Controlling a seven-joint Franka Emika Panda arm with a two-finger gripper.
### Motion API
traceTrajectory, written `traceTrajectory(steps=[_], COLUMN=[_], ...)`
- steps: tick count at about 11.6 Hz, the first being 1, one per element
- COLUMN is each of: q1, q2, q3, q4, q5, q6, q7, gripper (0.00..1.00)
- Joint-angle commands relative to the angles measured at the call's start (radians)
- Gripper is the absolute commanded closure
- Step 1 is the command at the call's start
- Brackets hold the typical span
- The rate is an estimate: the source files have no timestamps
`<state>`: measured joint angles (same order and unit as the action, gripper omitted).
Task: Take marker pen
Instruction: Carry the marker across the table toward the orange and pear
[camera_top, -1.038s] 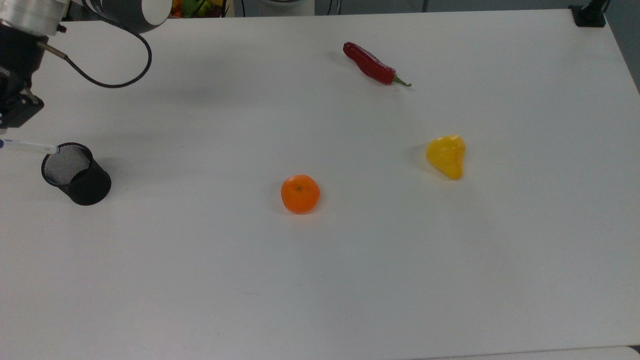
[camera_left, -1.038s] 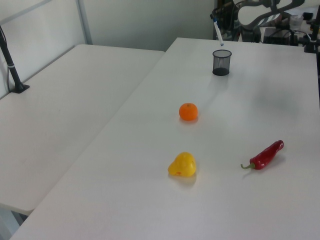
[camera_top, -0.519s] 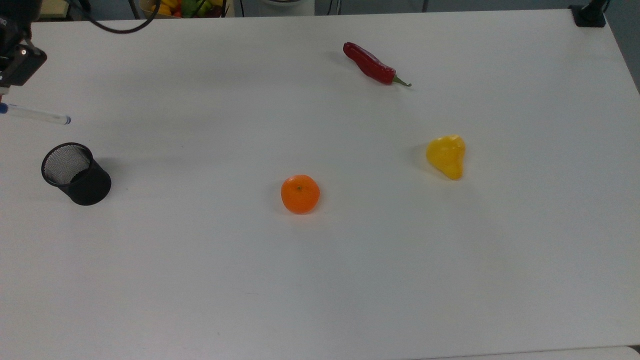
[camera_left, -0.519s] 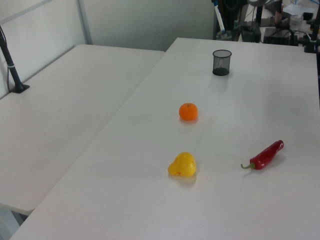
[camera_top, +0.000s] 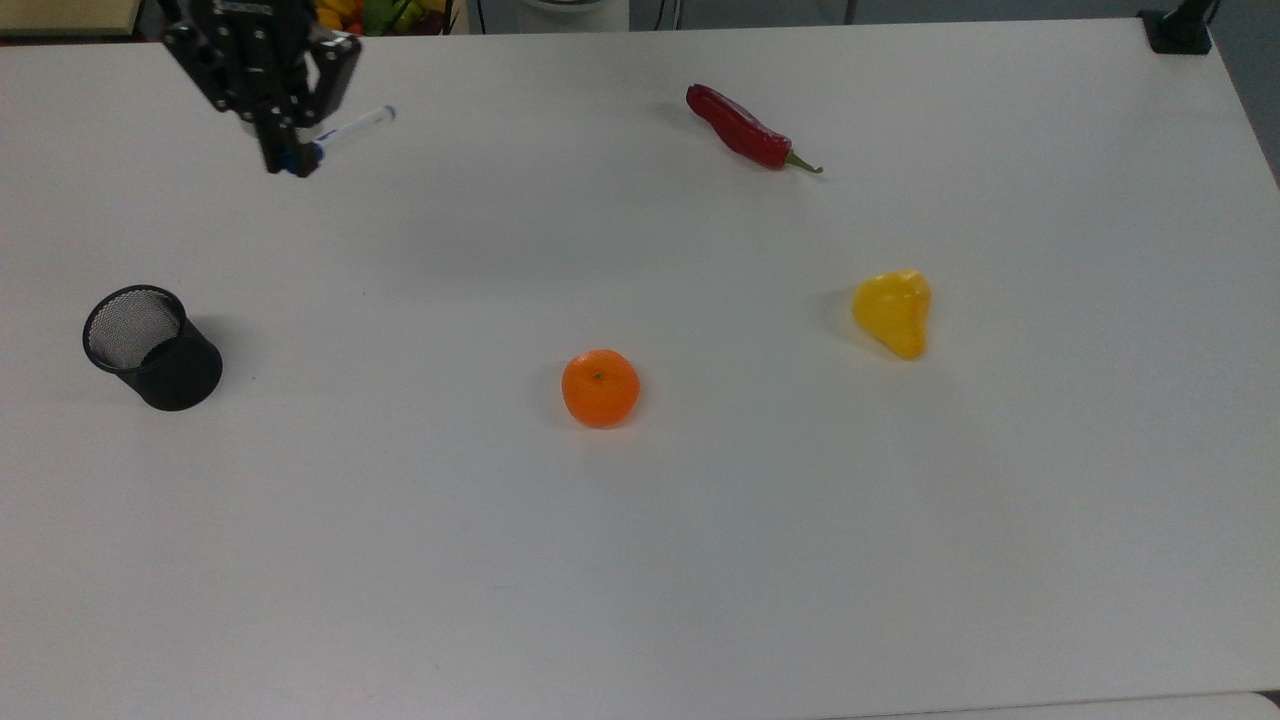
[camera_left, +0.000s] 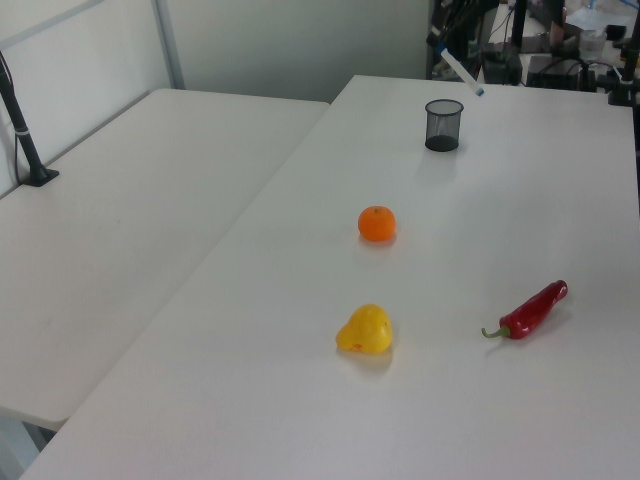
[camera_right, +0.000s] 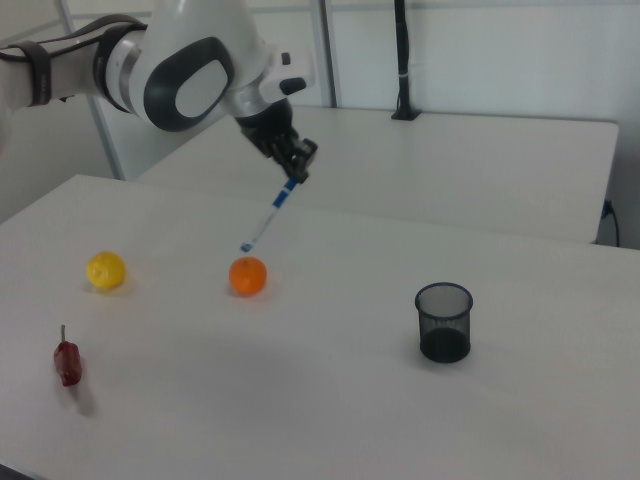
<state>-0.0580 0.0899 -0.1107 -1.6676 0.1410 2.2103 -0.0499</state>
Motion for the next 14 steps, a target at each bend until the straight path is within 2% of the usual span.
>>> traceTrajectory(steps=[1,4,7,9,11,14], q1=[0.044,0.061,0.079,0.11,0.139,0.15], q2=[-0.024,0.011,0.079,0.117,0.161,0.203], q3=[0.055,0.164,0.232,0.238,0.252,0.275], q4=[-0.043,-0.087,-0.115,-0.119,-0.136,-0.164], q5=[0.02,0.02,0.017,0.015,0.015,0.003], q6=[-0.197,-0.273,-0.256,-0.245,-0.167,-0.087], q7=[0.001,0.002,0.054,0.065,0.09,0.105], gripper=[1.0,1.0,1.0,1.0,1.0,1.0])
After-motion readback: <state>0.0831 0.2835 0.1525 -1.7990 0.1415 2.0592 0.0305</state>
